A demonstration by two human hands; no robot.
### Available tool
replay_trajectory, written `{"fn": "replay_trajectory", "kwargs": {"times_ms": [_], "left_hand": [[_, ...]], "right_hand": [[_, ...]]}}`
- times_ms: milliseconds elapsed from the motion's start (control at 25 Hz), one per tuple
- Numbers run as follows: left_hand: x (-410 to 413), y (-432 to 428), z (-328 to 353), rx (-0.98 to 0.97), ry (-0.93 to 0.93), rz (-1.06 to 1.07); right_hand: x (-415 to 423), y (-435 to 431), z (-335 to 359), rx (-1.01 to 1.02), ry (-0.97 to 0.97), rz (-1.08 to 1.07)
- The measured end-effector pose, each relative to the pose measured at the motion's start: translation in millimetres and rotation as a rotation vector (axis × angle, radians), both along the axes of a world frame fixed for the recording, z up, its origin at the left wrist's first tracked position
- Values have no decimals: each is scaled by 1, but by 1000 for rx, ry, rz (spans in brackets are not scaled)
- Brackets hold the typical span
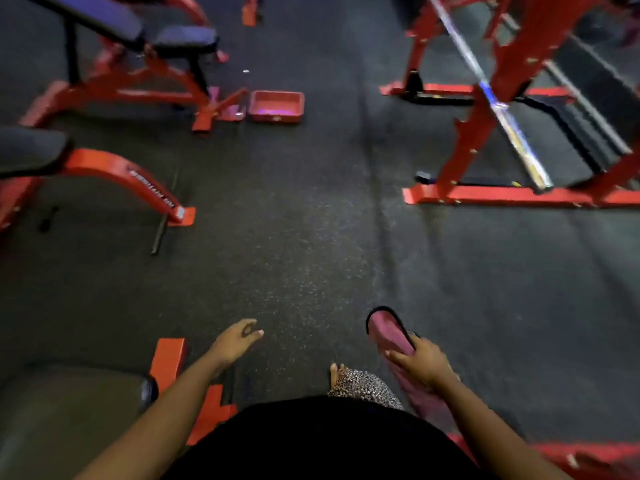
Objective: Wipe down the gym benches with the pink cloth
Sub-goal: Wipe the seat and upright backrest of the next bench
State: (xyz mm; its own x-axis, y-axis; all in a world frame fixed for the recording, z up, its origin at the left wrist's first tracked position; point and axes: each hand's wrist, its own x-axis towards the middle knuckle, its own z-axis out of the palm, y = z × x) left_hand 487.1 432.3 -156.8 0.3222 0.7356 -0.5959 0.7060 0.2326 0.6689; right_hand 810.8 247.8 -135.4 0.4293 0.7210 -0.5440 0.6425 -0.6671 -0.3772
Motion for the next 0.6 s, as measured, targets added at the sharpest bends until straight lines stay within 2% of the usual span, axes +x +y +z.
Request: {"fn": "replay_trajectory", "kwargs": {"times_ms": [160,320,440,600], "left_hand": [[-5,45,6,-6,1,447],[-20,76,-2,-15,-20,796],[-36,106,-19,-32,-38,961],[-60,154,-56,-181,-32,1092]], "right_hand": [[25,160,12,22,21,337],[-12,313,28,131,50,686],[-64,414,35,202,79,876],[-108,509,38,188,115,979]]}}
